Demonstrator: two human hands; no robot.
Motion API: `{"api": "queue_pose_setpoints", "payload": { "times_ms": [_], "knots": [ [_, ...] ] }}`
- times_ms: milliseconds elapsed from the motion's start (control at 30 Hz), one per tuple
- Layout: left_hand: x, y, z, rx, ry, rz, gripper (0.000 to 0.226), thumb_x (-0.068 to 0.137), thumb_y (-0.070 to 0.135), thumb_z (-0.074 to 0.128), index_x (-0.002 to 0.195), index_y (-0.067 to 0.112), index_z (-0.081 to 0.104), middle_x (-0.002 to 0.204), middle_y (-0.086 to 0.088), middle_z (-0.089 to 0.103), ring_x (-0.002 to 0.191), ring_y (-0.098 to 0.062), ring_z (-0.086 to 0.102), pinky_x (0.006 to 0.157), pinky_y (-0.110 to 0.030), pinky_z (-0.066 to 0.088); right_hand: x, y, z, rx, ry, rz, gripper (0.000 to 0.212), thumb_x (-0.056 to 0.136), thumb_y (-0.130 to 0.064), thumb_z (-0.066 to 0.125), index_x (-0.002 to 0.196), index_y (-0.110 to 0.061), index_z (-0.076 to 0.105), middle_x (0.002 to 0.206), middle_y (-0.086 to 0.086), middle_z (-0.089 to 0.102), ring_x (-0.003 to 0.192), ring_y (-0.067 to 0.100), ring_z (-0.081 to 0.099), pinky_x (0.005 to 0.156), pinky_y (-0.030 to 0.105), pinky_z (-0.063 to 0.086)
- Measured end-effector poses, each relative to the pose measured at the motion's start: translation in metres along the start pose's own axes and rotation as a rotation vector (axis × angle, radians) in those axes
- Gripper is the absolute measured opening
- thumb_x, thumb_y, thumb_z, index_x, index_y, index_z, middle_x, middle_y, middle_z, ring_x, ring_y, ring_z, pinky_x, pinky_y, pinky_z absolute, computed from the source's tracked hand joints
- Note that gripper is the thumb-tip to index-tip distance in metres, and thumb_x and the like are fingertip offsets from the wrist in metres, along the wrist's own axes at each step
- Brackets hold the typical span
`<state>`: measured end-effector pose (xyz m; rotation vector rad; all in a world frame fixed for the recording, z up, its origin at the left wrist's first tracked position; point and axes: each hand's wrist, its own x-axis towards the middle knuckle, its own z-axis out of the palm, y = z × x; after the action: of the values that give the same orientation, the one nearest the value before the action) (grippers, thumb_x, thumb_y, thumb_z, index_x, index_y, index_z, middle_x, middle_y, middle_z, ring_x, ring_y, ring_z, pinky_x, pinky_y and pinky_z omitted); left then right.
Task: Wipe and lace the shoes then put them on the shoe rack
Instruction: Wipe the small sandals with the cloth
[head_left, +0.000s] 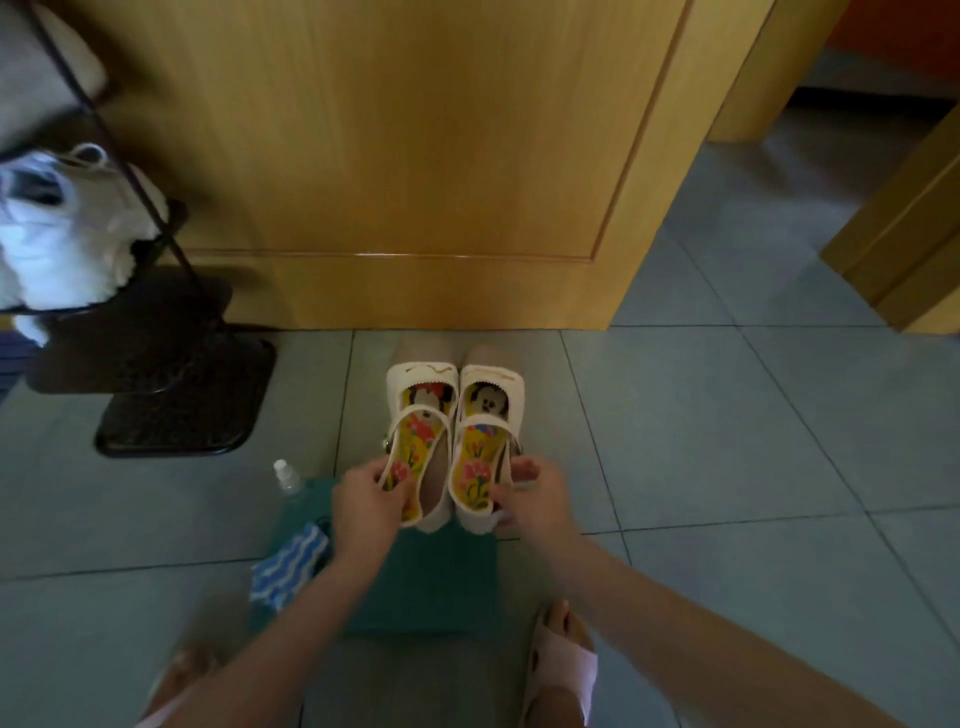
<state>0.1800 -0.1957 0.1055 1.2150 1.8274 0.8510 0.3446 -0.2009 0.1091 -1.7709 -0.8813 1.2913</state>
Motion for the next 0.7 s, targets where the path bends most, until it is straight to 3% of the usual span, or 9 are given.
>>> {"api": "queue_pose_setpoints", "payload": {
  "times_ms": [33, 100, 167, 267, 400, 533, 700],
  "knots": [
    [-0.008, -0.011, -0.002, 0.031, 0.004, -0.018, 0.008, 0.083, 0.009, 0.065, 0.089, 0.009, 0.071, 0.067, -0.003, 0.064, 0.063, -0.018, 0.062, 0.063, -0.034, 0.054, -0.007, 0.014, 0.005, -0.007, -0.004, 0.020, 0.018, 0.086, 0.002, 0.060, 0.097, -0.010, 0.050, 0.094, -0.001, 0.054, 0.098, 0.030, 0.061, 0.049, 0.024, 0.055],
    [-0.025, -0.033, -0.007, 0.064, 0.003, -0.048, 0.009, 0.084, 0.010, 0.065, 0.090, 0.009, 0.072, 0.067, -0.001, 0.063, 0.061, -0.015, 0.060, 0.058, -0.029, 0.050, -0.019, 0.040, 0.014, -0.017, -0.014, 0.058, 0.018, 0.086, 0.001, 0.061, 0.090, -0.015, 0.052, 0.099, 0.000, 0.056, 0.100, 0.030, 0.061, 0.063, 0.039, 0.059],
    [-0.039, -0.052, -0.011, 0.053, -0.009, -0.074, 0.007, 0.084, 0.008, 0.065, 0.083, 0.012, 0.070, 0.063, 0.000, 0.062, 0.059, -0.014, 0.060, 0.059, -0.032, 0.052, -0.029, 0.059, 0.020, -0.041, -0.027, 0.079, 0.024, 0.085, 0.001, 0.061, 0.083, -0.020, 0.051, 0.101, 0.003, 0.059, 0.099, 0.030, 0.062, 0.069, 0.049, 0.058],
    [-0.054, -0.074, -0.017, 0.038, -0.028, -0.104, 0.016, 0.083, 0.005, 0.064, 0.076, 0.018, 0.066, 0.064, -0.001, 0.064, 0.062, -0.018, 0.062, 0.062, -0.037, 0.054, -0.042, 0.074, 0.026, -0.104, -0.058, 0.069, 0.025, 0.085, 0.001, 0.062, 0.082, -0.021, 0.050, 0.099, 0.001, 0.057, 0.096, 0.028, 0.063, 0.061, 0.038, 0.059],
    [-0.063, -0.091, -0.024, 0.031, -0.016, -0.114, 0.012, 0.081, 0.003, 0.066, 0.079, 0.014, 0.069, 0.060, 0.002, 0.062, 0.058, -0.012, 0.059, 0.056, -0.030, 0.048, -0.055, 0.085, 0.030, -0.140, -0.090, 0.044, 0.019, 0.085, 0.001, 0.062, 0.089, -0.014, 0.052, 0.096, 0.000, 0.056, 0.092, 0.024, 0.063, 0.050, 0.021, 0.054],
    [-0.068, -0.101, -0.026, 0.041, -0.034, -0.125, 0.006, 0.081, 0.004, 0.067, 0.084, 0.008, 0.072, 0.065, -0.004, 0.064, 0.058, -0.013, 0.060, 0.058, -0.032, 0.050, -0.061, 0.096, 0.033, -0.139, -0.118, 0.058, 0.018, 0.085, 0.001, 0.061, 0.092, -0.013, 0.052, 0.095, -0.002, 0.056, 0.092, 0.024, 0.063, 0.052, 0.024, 0.054],
    [-0.070, -0.106, -0.024, 0.020, -0.093, -0.148, 0.017, 0.081, 0.003, 0.067, 0.076, 0.018, 0.063, 0.062, 0.003, 0.061, 0.059, -0.012, 0.059, 0.062, -0.034, 0.052, -0.061, 0.106, 0.031, -0.180, -0.123, 0.057, 0.017, 0.085, 0.001, 0.062, 0.098, -0.007, 0.053, 0.094, -0.001, 0.056, 0.082, 0.016, 0.061, 0.048, 0.020, 0.052]
  ]
}}
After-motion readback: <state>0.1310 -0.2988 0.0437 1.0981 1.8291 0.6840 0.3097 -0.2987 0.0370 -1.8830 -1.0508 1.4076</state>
